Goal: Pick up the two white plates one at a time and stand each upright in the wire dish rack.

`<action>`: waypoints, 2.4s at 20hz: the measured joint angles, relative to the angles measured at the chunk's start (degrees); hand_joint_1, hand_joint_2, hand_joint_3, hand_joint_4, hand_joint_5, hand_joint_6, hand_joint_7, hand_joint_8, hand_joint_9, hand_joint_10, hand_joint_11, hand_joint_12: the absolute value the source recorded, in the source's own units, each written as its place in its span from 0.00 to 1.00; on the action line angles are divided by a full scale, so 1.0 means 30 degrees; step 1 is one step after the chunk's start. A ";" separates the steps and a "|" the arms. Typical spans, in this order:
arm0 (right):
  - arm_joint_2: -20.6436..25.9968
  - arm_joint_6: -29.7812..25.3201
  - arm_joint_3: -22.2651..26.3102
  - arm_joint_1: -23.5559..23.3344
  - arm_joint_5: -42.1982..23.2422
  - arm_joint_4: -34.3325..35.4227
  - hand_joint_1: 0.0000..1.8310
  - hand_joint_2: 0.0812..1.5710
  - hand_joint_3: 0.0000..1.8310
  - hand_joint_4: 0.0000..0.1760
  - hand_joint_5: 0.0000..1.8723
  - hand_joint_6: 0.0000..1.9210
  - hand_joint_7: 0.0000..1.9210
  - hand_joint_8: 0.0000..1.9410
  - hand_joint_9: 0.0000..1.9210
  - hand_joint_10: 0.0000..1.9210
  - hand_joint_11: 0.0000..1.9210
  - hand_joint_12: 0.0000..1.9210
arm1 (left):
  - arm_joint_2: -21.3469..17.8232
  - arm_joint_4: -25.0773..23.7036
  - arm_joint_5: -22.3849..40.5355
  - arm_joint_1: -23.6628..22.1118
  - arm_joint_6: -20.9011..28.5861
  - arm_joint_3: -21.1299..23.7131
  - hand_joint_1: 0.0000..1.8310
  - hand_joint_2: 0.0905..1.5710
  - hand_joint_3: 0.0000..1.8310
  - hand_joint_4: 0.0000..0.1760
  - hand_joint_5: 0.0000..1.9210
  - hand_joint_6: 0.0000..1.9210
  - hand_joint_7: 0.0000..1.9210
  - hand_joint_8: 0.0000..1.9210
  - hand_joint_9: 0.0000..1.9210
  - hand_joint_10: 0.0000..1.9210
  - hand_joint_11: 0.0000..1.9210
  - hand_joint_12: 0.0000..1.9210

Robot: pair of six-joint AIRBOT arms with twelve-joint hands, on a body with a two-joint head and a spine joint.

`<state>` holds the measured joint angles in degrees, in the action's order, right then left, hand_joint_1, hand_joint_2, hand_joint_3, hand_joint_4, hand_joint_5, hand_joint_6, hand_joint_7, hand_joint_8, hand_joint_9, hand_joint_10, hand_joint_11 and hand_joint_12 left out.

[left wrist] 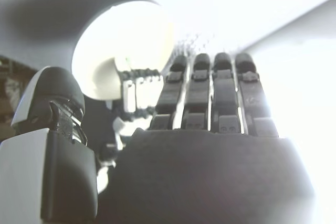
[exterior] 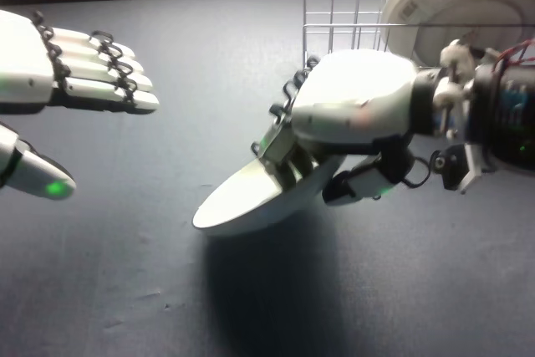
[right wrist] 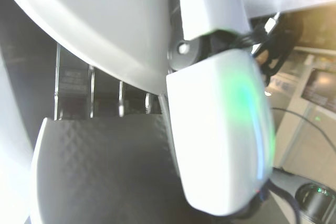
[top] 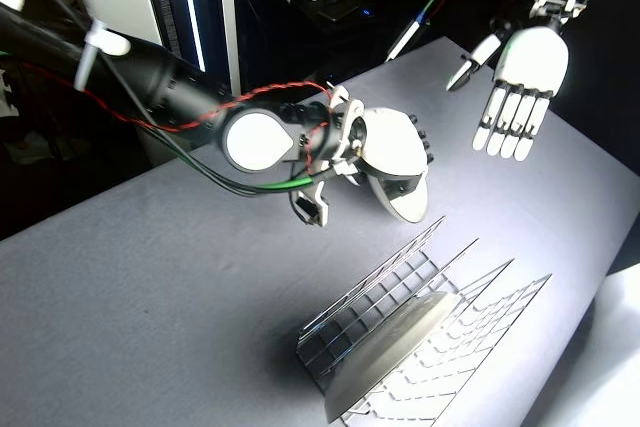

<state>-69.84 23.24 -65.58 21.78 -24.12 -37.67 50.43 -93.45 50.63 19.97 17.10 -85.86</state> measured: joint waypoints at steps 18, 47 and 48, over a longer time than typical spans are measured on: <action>0.2936 0.0058 0.2739 -0.1916 0.0860 0.5530 0.75 0.69 0.00 0.00 0.45 0.55 0.50 0.50 0.55 0.57 0.53 0.62 | -0.0474 -0.2011 0.0452 -0.2055 0.0597 -0.0969 0.00 0.74 0.00 0.00 0.02 0.00 0.01 0.00 0.00 0.00 0.00 0.00; 0.3410 0.0146 0.2339 -0.5537 0.2011 1.8236 0.76 0.68 0.00 0.00 0.46 0.53 0.52 0.46 0.55 0.56 0.52 0.64 | 0.0138 -0.2871 -0.0576 -0.2739 0.0066 -0.1370 0.00 0.73 0.00 0.00 0.02 0.00 0.02 0.00 0.01 0.00 0.00 0.00; 0.3468 0.0146 0.2178 -0.5544 0.1974 1.8374 0.76 0.68 0.00 0.00 0.46 0.52 0.52 0.47 0.55 0.56 0.52 0.64 | 0.0168 -0.3089 -0.0780 -0.2637 0.0007 -0.1384 0.00 0.74 0.00 0.00 0.03 0.00 0.03 0.00 0.02 0.00 0.01 0.00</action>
<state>-59.44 23.68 -59.05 5.15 -18.20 17.45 50.94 -102.72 48.29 12.05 17.12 -90.02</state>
